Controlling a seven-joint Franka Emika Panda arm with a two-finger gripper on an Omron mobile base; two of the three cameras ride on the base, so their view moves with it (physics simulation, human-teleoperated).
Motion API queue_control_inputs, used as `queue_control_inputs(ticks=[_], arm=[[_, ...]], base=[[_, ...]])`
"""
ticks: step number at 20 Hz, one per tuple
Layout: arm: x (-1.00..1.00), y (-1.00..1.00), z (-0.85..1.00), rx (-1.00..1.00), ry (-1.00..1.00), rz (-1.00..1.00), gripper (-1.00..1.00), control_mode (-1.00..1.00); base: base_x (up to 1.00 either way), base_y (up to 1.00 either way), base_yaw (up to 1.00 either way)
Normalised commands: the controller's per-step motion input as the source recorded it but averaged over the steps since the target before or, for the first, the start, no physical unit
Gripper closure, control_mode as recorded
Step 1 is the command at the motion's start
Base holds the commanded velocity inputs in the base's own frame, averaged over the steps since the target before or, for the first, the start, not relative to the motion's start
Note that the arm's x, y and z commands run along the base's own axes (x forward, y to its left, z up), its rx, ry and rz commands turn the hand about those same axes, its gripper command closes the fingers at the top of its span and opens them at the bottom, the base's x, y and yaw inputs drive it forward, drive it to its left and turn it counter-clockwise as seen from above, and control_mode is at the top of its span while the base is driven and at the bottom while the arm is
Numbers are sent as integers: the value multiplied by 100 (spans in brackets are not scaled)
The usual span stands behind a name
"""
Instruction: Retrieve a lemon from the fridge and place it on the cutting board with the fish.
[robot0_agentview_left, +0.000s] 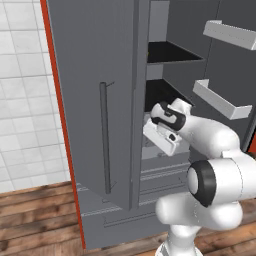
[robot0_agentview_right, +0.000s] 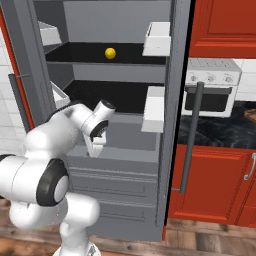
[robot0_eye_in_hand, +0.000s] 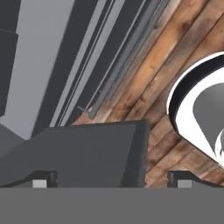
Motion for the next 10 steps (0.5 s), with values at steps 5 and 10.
queue_control_inputs(ticks=[5, 10], arm=[[53, 0, -22, 4, 0, 0, -100, -100], [30, 7, -38, 16, 6, 0, -100, -100]], base=[[0, 0, 0], [0, 0, 0]])
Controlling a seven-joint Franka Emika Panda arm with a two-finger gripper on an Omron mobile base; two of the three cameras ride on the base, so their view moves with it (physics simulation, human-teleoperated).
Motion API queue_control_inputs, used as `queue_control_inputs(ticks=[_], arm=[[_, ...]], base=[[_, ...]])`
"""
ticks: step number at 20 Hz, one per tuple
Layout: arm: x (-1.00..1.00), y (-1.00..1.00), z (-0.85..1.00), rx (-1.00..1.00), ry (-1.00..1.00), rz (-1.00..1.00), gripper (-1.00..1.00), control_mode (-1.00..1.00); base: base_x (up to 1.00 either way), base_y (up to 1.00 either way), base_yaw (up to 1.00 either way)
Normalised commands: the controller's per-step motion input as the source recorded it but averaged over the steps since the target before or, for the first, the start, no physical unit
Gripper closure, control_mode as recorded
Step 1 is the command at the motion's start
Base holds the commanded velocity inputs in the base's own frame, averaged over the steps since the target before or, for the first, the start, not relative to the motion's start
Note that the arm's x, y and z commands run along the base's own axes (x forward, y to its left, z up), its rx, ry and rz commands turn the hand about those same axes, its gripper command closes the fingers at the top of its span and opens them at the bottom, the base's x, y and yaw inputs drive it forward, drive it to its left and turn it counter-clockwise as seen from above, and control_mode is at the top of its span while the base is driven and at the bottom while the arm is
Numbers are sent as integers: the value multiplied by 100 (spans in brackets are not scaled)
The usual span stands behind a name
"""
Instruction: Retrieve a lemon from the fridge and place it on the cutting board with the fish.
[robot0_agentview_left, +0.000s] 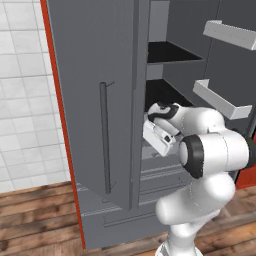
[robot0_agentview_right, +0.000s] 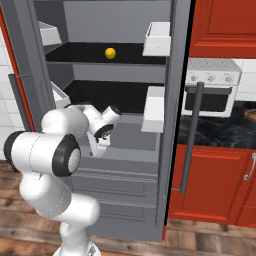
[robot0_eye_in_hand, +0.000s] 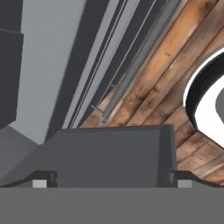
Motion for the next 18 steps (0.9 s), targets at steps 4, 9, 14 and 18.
queue_control_inputs(ticks=[4, 9, 14, 18], arm=[[23, 37, -26, 13, 9, 0, -100, -100], [10, 47, -8, 1, 2, 0, -100, -100], [0, 43, -6, 0, 4, 1, -100, -100], [-9, 40, -6, 0, 2, 3, -100, -100]], base=[[0, 0, 0], [0, 0, 0], [0, 0, 0], [0, 0, 0]])
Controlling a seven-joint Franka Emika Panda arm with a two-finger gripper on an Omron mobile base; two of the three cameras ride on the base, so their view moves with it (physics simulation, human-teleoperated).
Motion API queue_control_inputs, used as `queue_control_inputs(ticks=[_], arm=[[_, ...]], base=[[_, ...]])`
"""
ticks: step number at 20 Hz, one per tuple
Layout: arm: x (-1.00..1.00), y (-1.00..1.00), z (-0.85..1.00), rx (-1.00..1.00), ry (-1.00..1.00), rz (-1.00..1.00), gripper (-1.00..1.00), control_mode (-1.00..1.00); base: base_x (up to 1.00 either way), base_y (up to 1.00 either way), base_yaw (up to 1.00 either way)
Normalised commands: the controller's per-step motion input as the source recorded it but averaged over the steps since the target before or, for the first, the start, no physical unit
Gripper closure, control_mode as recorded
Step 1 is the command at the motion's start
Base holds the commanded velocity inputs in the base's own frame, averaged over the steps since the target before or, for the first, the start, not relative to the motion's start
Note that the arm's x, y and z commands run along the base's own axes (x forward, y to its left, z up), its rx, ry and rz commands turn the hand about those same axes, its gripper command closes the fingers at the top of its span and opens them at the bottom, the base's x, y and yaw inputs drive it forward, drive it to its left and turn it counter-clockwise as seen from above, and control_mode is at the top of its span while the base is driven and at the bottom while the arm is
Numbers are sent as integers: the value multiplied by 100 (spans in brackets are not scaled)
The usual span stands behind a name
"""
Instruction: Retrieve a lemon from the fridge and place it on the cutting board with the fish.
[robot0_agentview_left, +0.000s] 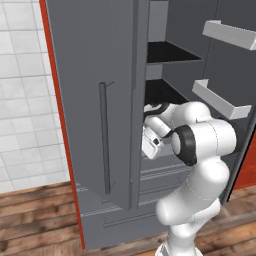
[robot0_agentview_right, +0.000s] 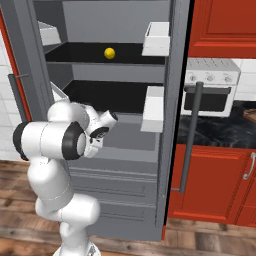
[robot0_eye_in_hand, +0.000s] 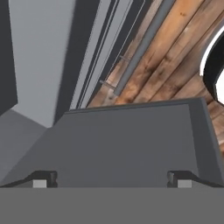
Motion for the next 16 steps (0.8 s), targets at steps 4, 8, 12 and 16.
queue_control_inputs(ticks=[4, 8, 12, 16], arm=[[-13, 47, 0, 0, 17, 3, -100, -100], [-42, 47, 0, 0, 10, 7, -100, -100], [-62, 47, 0, 0, 2, 8, -100, -100], [-72, 47, 0, 0, 1, 7, -100, -100]], base=[[0, 0, 0], [0, 0, 0], [0, 0, 0], [0, 0, 0]])
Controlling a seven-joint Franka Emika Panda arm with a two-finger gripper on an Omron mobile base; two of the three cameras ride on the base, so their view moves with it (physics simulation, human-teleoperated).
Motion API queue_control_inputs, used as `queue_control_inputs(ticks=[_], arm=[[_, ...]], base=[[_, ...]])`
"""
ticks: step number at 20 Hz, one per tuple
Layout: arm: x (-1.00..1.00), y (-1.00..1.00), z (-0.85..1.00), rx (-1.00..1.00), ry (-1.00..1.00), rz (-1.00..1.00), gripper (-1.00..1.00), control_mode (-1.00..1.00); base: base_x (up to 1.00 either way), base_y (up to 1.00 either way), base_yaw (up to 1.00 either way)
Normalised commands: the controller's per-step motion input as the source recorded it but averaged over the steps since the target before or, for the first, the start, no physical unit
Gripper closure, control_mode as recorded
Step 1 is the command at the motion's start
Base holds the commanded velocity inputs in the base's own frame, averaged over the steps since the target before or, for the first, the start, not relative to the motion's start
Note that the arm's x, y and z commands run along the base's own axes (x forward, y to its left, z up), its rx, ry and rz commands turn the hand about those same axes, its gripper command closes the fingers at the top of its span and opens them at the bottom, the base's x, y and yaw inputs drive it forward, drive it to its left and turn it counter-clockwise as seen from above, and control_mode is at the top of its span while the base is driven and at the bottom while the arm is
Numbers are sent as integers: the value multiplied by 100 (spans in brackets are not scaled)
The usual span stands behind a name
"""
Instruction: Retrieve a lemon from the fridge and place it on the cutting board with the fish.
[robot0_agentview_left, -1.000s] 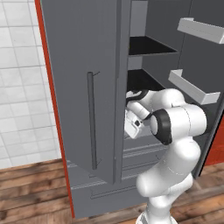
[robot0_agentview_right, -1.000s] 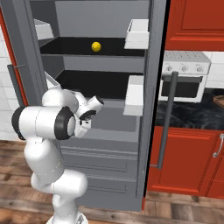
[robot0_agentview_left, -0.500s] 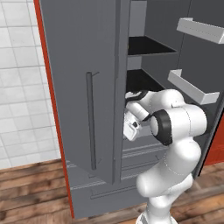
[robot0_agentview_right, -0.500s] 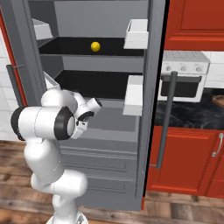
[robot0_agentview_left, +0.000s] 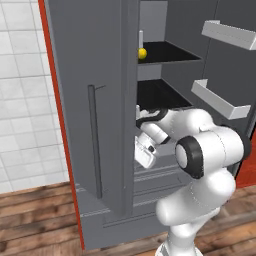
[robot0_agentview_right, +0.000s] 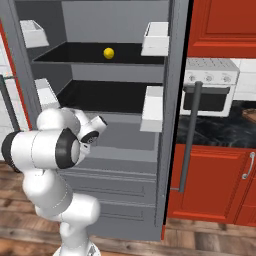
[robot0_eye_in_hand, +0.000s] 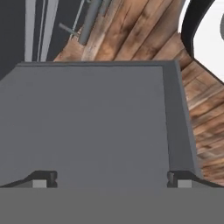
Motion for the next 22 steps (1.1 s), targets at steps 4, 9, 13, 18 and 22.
queue_control_inputs(ticks=[4, 9, 13, 18, 22], arm=[[-81, 49, 0, 0, 1, 6, -100, -100], [-92, 56, 0, 0, 0, 3, -100, -100], [-92, 64, 0, -1, 0, 0, -100, -100], [-85, 68, 0, -4, 0, 0, -100, -100], [-59, 49, 0, -5, 0, 0, -100, -100]], base=[[0, 0, 0], [0, 0, 0], [0, 0, 0], [0, 0, 0], [0, 0, 0]])
